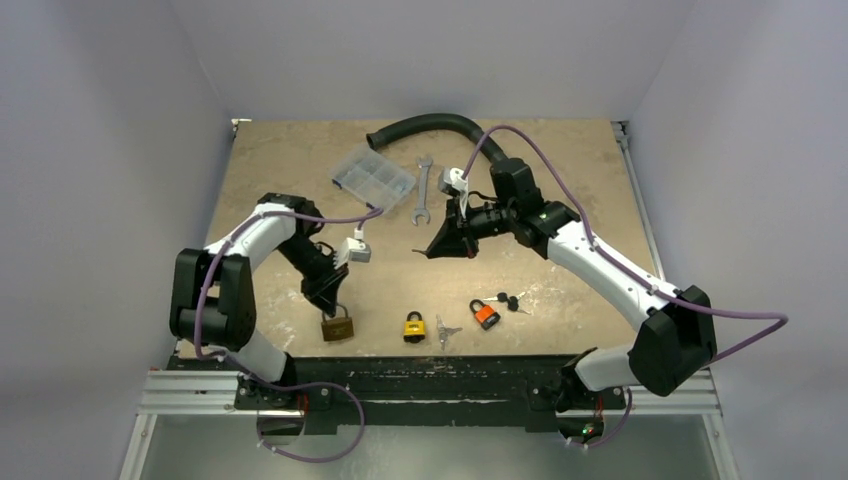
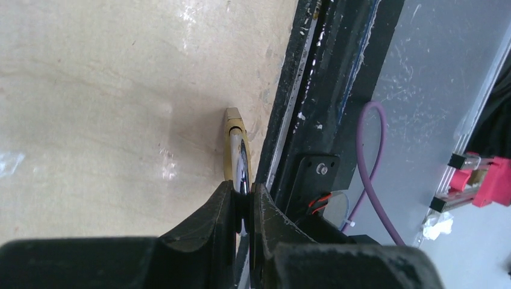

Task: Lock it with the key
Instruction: Place the lock at the center of the board.

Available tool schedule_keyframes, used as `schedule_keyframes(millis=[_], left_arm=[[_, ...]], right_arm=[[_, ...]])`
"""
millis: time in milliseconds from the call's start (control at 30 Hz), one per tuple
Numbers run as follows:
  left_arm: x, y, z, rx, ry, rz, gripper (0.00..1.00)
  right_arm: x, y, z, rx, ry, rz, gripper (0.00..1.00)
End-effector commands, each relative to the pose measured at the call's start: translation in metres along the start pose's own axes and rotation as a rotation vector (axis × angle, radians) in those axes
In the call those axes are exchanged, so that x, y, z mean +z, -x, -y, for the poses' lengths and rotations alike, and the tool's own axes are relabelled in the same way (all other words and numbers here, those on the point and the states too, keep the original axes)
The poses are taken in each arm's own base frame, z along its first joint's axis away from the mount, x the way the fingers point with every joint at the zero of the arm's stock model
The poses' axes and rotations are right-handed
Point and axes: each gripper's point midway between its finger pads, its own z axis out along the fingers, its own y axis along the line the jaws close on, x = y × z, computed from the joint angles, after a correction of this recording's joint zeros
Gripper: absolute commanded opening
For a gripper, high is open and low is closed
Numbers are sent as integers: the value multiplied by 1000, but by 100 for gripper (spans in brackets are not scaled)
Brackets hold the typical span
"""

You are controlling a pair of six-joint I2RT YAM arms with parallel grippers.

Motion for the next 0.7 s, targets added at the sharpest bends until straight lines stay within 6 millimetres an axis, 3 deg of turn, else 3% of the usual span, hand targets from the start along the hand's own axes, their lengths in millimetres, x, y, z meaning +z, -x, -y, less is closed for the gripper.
schedule_keyframes(millis=[0,200,333,667], left_arm=[[9,8,7,39,-98,7,0],[16,24,-21,-7,-87,40,0],[17,36,-41,-15,-34,63,0],[27,38,-74,-37,-5,33,21]], right_arm=[[-1,5,-1,-51,-12,5,0],[8,-15,1,-60,-18,-35,0],[11,-18,1,-84,-21,-52,0],[24,-30,-5,-114,2,-90,0]])
